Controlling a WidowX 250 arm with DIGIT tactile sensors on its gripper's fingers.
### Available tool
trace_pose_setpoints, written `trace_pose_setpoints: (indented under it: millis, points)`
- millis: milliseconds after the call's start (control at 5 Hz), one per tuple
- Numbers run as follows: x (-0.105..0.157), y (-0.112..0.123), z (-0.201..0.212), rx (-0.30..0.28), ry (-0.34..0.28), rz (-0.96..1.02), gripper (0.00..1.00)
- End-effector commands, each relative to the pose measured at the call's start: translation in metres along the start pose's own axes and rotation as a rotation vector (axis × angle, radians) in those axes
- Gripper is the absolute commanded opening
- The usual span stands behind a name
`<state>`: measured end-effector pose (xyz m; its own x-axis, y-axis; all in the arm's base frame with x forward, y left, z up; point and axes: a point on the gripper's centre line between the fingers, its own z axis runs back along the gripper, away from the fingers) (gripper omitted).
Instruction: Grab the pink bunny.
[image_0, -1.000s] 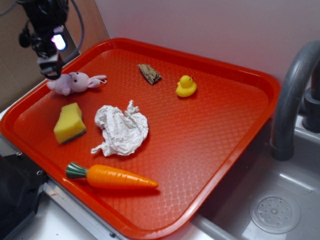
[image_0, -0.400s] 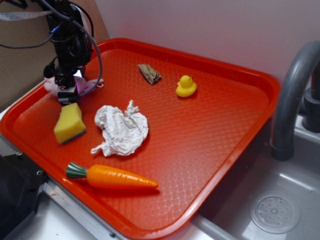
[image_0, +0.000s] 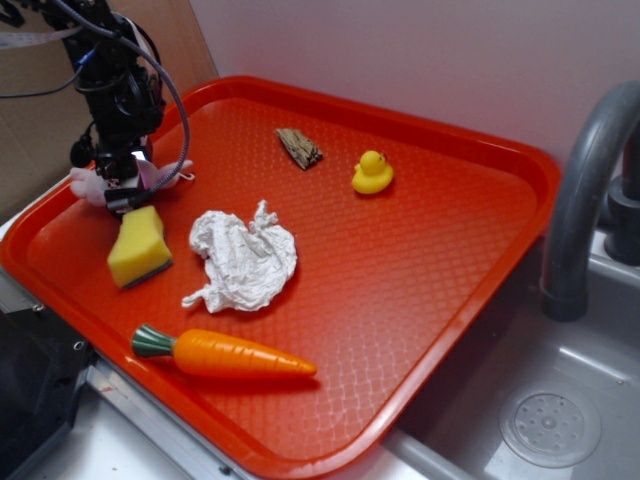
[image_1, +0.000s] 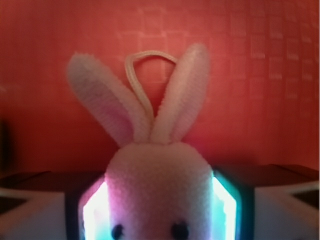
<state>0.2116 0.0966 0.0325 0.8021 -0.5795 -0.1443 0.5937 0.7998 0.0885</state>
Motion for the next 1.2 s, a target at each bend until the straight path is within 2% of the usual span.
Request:
trace_pose_setpoints:
  millis: [0, 200, 400, 600, 800, 1000]
  points:
    - [0.074, -0.033, 0.074, 0.155, -0.031, 0.463, 0.0]
    - [0.092, -0.053, 0.109, 0.129, -0.051, 0.527, 0.0]
    - [0.1, -0.076, 0.152, 0.109, -0.112, 0.526, 0.0]
    - [0.096, -0.088, 0.195, 0.047, -0.192, 0.535, 0.0]
    - [0.092, -0.09, 0.214, 0.056, -0.257, 0.536, 0.0]
    - [0.089, -0.077, 0.199, 0.096, -0.289, 0.657, 0.0]
